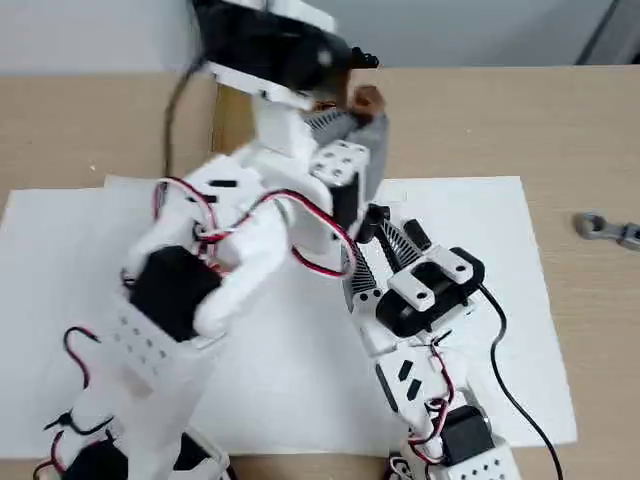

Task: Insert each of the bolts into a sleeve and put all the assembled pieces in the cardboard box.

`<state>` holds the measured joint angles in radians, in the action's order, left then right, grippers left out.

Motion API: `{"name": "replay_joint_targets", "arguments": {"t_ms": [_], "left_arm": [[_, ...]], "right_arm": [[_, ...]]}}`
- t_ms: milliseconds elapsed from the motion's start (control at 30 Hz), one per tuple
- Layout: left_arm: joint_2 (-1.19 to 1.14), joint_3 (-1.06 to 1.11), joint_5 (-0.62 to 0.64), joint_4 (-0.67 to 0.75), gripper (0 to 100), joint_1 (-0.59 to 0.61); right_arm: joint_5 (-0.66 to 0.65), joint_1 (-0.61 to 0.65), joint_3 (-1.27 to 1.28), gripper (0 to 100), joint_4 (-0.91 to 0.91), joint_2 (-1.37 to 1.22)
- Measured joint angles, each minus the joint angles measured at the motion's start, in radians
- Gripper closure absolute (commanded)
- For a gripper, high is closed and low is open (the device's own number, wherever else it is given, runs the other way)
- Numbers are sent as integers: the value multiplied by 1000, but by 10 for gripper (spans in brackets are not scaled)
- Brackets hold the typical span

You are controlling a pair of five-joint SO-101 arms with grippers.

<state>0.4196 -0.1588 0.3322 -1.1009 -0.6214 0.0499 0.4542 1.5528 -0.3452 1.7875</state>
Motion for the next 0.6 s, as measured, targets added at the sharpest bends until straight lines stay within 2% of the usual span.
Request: {"name": "replay_joint_targets", "arguments": {"t_ms": [133,333,600], "left_arm": [[-3,12,0,0,995,-38],[-5,12,-41,0,995,-40],[-6,12,-81,-72,995,-40]], "right_arm": [[0,0,2,995,-77,0],[0,0,2,995,-89,0],[0,0,2,995,-89,0]]}}
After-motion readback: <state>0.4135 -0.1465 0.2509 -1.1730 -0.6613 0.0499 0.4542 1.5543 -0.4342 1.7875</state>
